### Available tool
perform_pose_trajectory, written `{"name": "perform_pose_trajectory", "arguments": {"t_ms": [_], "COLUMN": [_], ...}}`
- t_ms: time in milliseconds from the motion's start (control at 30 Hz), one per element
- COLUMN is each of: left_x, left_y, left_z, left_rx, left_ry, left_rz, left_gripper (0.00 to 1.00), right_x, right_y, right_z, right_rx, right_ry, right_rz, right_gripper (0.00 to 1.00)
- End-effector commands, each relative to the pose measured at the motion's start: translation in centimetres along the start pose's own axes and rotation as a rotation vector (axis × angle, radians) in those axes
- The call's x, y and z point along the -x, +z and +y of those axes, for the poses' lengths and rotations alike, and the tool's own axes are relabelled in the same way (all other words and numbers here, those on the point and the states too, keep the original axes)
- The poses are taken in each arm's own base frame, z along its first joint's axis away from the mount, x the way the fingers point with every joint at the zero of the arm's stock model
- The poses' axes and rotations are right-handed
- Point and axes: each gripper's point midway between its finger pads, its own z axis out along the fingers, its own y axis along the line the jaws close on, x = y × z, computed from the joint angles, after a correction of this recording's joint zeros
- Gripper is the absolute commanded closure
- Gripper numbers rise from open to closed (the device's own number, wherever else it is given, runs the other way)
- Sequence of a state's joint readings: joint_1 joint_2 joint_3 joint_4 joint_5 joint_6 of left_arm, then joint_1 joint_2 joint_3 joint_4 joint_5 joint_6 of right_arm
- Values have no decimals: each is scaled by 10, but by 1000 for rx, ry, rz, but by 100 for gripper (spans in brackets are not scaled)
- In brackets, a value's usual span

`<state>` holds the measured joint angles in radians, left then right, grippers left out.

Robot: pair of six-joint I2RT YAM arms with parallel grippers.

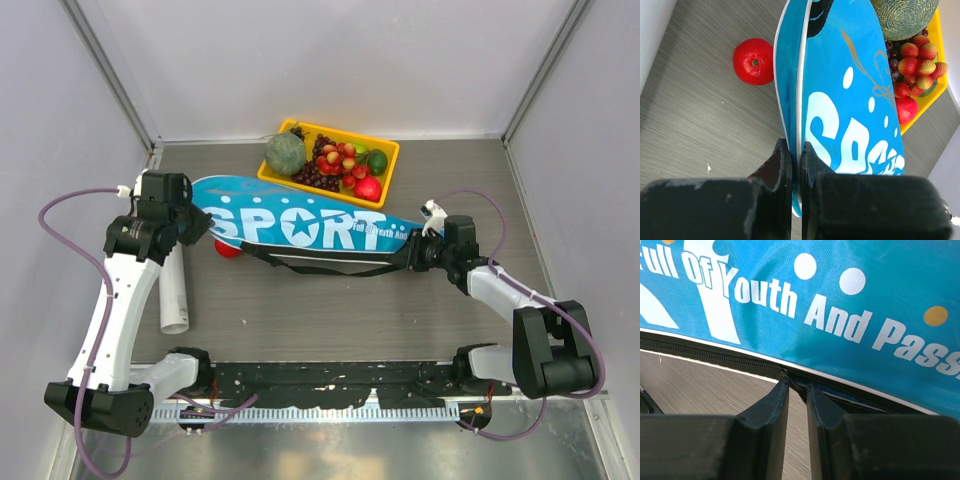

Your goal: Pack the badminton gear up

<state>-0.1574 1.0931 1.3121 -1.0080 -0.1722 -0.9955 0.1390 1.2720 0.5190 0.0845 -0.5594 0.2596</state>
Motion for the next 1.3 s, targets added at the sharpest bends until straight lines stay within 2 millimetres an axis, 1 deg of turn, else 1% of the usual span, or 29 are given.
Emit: {"name": "perform_pose_trajectory", "arguments": {"t_ms": [0,67,100,200,267,400,567,633,667,700,767,800,867,933,967,1033,1067,1100,1133,1200,1267], "left_x": [14,13,13,12,11,10,12,13,13,13,13,14,18,21,23,26,28,29,31,39,48], "left_y": [-6,-6,-5,-4,-3,-2,-4,-5,-5,-6,-5,-5,-6,-8,-8,-8,-9,-9,-10,-11,-15], "left_z": [-10,-10,-8,-8,-7,-7,-9,-10,-10,-11,-9,-7,-3,0,1,3,4,4,5,9,16], "left_rx": [-43,-42,-37,-37,-35,-33,-41,-42,-42,-43,-36,-27,-10,0,4,11,17,23,31,53,100], "left_ry": [-15,-19,-19,-23,-24,-26,-29,-30,-30,-30,-29,-26,-23,-17,-15,-11,-5,-1,5,26,37], "left_rz": [-57,-59,-58,-56,-53,-51,-53,-54,-54,-55,-57,-64,-86,-107,-118,-134,-141,-149,-156,-190,-232], "left_gripper": [100,100,100,100,100,100,100,100,100,100,100,100,100,100,100,100,100,100,100,100,100], "right_x": [17,17,17,16,16,14,14,14,16,16,21,27,40,51,53,51,50,50,50,51,53], "right_y": [-5,-6,-7,-9,-10,-8,-4,-3,-3,-3,-5,-9,-19,-28,-31,-38,-45,-49,-58,-71,-89], "right_z": [8,9,10,14,17,18,14,14,14,13,11,3,-1,1,-1,-14,-29,-37,-55,-80,-114], "right_rx": [11,13,17,37,47,60,46,45,39,37,11,-50,-111,-133,-153,-249,-339,-382,-474,-585,-722], "right_ry": [-35,-35,-33,-35,-35,-23,0,3,2,3,2,0,-4,-14,-12,2,20,35,81,146,223], "right_rz": [-58,-58,-61,-63,-64,-47,-17,-18,-22,-23,-42,-77,-152,-201,-205,-185,-185,-188,-203,-230,-261], "right_gripper": [79,84,85,93,95,95,85,86,88,95,95,95,95,95,95,95,95,95,95,95,95]}}
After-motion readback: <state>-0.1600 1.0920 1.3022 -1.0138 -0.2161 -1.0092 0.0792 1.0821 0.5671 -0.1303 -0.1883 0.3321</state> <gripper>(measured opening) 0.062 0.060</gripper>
